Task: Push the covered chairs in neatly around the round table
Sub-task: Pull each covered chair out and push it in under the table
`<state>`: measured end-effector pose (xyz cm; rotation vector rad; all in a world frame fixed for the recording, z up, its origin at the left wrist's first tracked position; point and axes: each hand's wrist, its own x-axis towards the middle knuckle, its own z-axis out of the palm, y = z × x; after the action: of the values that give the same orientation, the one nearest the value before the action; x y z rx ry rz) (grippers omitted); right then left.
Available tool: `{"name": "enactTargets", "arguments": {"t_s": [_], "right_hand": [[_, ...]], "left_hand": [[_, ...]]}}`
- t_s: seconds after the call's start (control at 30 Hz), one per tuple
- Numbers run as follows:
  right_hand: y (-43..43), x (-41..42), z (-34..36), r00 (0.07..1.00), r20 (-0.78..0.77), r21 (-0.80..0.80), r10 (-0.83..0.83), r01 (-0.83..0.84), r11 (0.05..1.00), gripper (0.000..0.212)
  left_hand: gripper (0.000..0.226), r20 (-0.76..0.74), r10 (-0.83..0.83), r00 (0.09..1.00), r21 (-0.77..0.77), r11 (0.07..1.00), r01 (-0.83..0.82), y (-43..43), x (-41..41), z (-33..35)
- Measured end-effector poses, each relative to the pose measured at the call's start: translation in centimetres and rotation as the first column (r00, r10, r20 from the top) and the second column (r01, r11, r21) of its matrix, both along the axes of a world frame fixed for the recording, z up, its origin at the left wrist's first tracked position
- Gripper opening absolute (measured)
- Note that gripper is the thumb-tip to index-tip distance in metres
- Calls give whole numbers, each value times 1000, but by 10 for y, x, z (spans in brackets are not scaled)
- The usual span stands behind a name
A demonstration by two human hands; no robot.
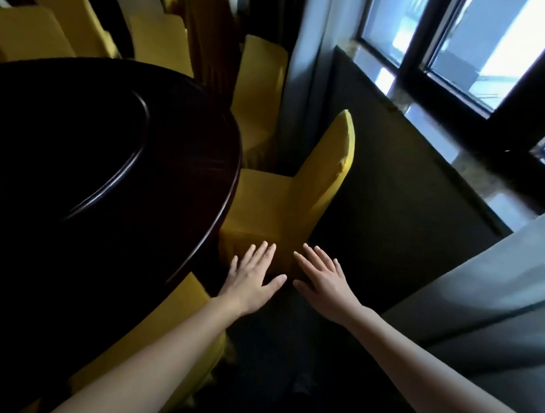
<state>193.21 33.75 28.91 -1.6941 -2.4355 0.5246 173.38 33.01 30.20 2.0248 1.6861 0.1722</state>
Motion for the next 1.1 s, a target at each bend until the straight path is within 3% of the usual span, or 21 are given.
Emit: {"name": "enactTargets", "arguments": {"t_s": [0.37, 0.7, 1.1], "right_hand": [[115, 117, 13, 995, -41, -54, -96, 93, 994, 61], [211, 155, 8, 997, -2, -46, -79, 79, 996, 60], [387, 193, 16, 990, 132, -25, -54, 58, 998, 64]], "left_hand": [[69, -106, -98, 990, -108, 990, 86, 116, 107, -6], [71, -84, -50, 995, -132, 990, 38, 197, 129, -9], [76, 7, -64, 998, -166, 984, 64, 374, 164, -33]]}}
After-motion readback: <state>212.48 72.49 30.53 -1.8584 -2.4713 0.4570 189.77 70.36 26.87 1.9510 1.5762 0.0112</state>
